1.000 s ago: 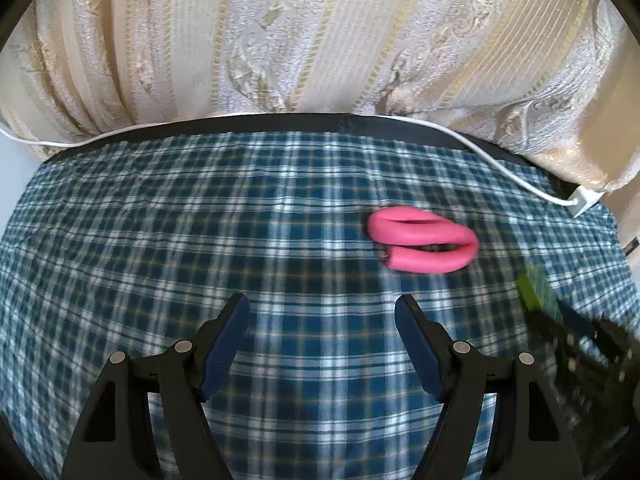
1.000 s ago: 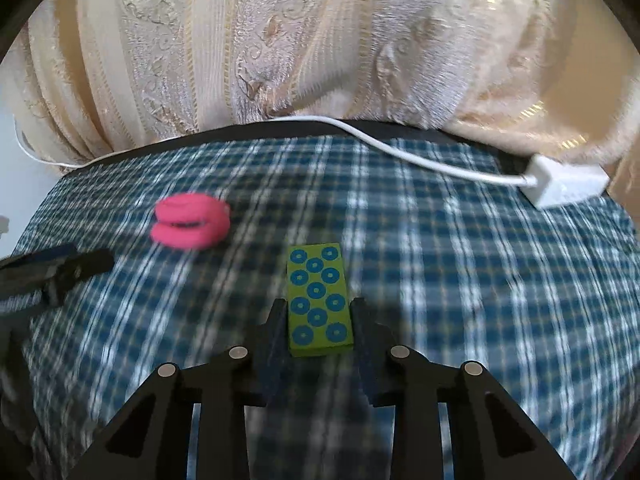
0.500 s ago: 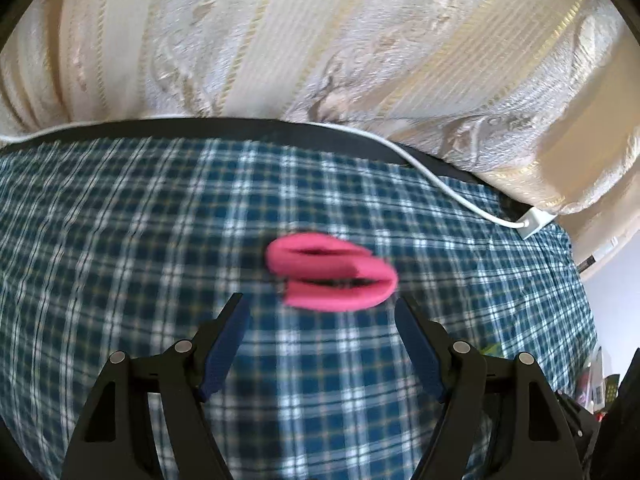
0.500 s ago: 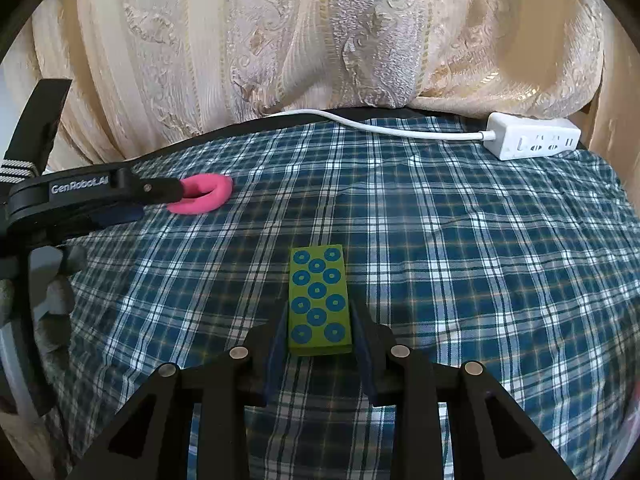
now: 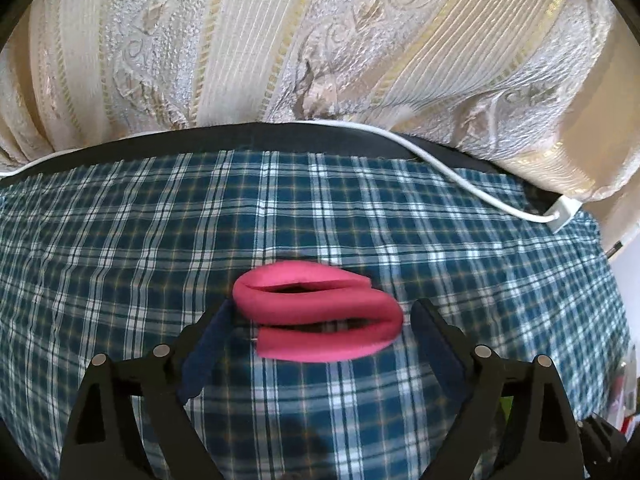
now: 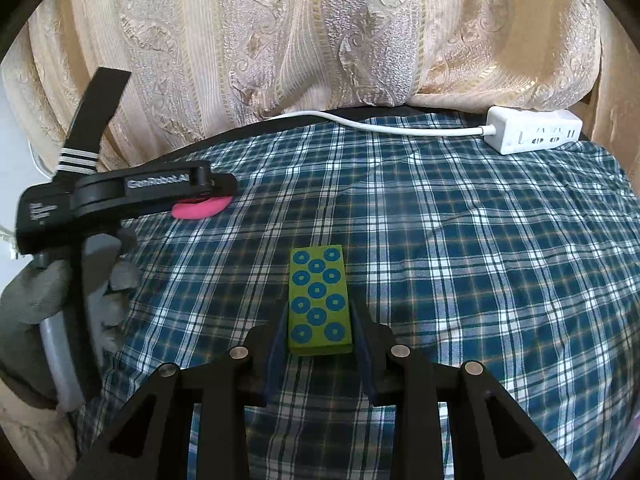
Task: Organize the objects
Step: 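Grasp the green dotted brick with right while left grasps the pink foam ring, then lift and carry the green brick toward the bowl with right while left holds the ring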
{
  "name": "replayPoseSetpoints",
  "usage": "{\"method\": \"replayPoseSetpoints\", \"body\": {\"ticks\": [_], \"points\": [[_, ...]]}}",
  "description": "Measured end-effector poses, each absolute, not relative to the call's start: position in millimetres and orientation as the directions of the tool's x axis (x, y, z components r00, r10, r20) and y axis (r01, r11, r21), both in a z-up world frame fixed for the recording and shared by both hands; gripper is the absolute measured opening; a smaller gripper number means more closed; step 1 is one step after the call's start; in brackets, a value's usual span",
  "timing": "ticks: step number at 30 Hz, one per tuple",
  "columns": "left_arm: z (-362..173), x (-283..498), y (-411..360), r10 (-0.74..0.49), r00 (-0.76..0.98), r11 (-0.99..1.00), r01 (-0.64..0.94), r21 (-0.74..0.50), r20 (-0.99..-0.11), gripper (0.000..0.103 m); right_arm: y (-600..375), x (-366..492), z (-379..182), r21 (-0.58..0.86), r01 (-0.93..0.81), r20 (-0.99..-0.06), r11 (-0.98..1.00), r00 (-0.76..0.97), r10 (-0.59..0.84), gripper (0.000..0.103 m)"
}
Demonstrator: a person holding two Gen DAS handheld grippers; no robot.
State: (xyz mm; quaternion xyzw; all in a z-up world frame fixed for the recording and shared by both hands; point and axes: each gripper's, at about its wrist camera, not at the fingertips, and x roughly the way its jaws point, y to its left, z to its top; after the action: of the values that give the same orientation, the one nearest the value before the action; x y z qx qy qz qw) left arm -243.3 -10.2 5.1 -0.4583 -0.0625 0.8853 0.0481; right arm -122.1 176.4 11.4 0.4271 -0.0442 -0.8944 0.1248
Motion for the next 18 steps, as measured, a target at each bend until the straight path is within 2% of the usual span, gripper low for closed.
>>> {"method": "replayPoseSetpoints", "body": {"ticks": [10,18], "points": [[-4,-250,-6,0.020,-0.577,-1.000,-0.002,-0.023,-0.816,0.092,176,-122,11,0.186,0.186,-0.753,-0.965,-0.604,-0.261,0.033],[-7,-252,-11,0.017,-0.584,-1.000,0.007,-0.027,-0.811,0.096,176,-121,11,0.184,0.185,-0.753,-0.965,-0.604,-0.259,0.033]]}}
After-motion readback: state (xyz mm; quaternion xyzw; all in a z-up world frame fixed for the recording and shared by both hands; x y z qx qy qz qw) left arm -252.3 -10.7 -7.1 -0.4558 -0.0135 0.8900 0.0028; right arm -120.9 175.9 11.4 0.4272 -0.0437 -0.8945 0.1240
